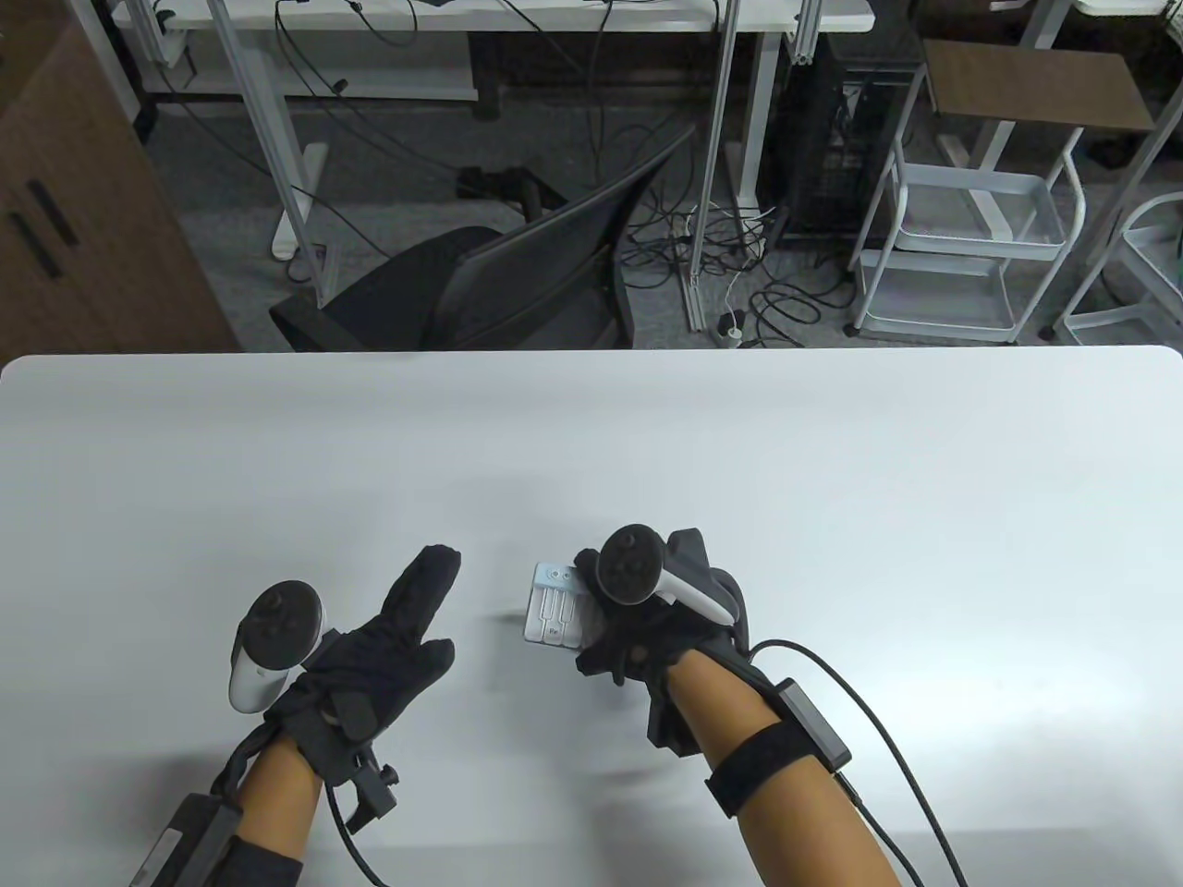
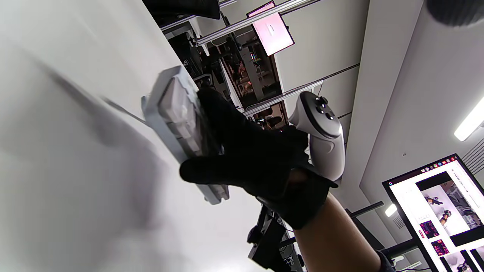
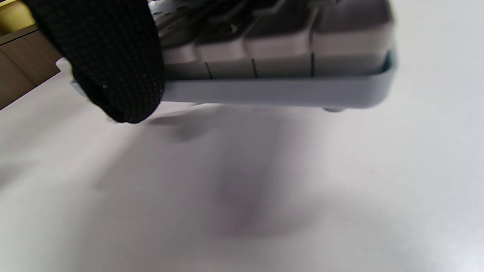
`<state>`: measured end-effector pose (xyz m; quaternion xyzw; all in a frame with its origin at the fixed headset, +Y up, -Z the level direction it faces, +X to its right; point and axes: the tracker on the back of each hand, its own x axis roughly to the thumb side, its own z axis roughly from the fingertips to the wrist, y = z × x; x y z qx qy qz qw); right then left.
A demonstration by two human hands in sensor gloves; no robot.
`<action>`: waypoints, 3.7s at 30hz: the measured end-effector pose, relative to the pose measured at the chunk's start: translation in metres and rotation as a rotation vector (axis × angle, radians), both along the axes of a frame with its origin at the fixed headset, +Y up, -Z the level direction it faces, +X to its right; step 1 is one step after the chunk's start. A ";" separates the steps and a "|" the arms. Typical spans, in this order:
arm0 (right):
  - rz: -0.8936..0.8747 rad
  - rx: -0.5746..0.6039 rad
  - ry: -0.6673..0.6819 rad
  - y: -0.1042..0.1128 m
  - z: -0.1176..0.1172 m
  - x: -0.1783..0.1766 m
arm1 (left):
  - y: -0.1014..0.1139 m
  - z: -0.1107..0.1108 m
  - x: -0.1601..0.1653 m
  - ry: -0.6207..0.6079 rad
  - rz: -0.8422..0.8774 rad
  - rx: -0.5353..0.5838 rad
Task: Press Re-Fa-La on toy piano
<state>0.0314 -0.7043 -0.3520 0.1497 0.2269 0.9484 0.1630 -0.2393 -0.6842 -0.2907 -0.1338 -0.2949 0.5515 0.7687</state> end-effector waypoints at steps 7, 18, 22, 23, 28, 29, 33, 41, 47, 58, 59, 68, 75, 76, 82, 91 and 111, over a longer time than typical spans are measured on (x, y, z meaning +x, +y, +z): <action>0.029 -0.019 0.077 -0.013 0.009 -0.022 | 0.000 0.000 0.000 0.000 -0.001 0.000; 0.063 -0.052 0.133 -0.035 0.015 -0.032 | 0.000 0.000 0.000 -0.001 -0.005 0.000; 0.078 -0.062 0.135 -0.042 0.016 -0.032 | 0.000 0.000 0.000 -0.002 -0.007 0.000; 0.080 -0.064 0.136 -0.043 0.016 -0.032 | 0.000 0.000 0.000 -0.002 -0.007 0.000; 0.095 -0.070 0.138 -0.047 0.017 -0.032 | 0.000 0.000 0.000 -0.001 -0.009 0.000; 0.094 -0.074 0.137 -0.048 0.017 -0.032 | 0.000 0.000 0.000 -0.001 -0.009 0.000; 0.089 -0.076 0.133 -0.049 0.017 -0.032 | 0.000 0.000 0.000 -0.001 -0.009 0.001; 0.109 -0.065 0.137 -0.050 0.018 -0.033 | 0.000 0.000 0.001 -0.002 -0.012 0.002; 0.133 -0.055 0.144 -0.051 0.020 -0.034 | 0.000 0.000 0.001 -0.003 -0.015 0.002; 0.027 -0.035 0.147 -0.035 0.022 -0.038 | 0.000 0.000 0.001 -0.003 -0.019 0.002; 0.021 -0.029 0.148 -0.033 0.023 -0.039 | 0.000 0.000 0.001 -0.003 -0.019 0.002; 0.044 -0.011 0.179 -0.033 0.029 -0.052 | 0.000 0.000 0.002 -0.004 -0.021 0.001; 0.062 -0.023 0.184 -0.037 0.030 -0.054 | 0.000 0.000 0.002 -0.004 -0.020 0.001; 0.065 -0.020 0.185 -0.037 0.030 -0.055 | 0.000 0.000 0.002 -0.004 -0.021 0.002; 0.069 -0.024 0.183 -0.036 0.031 -0.055 | 0.000 0.000 0.002 -0.005 -0.020 0.003; 0.077 -0.044 0.184 -0.037 0.033 -0.055 | 0.000 0.000 0.002 -0.005 -0.019 0.004; 0.084 -0.061 0.183 -0.039 0.035 -0.053 | 0.000 0.001 0.002 -0.007 -0.022 0.006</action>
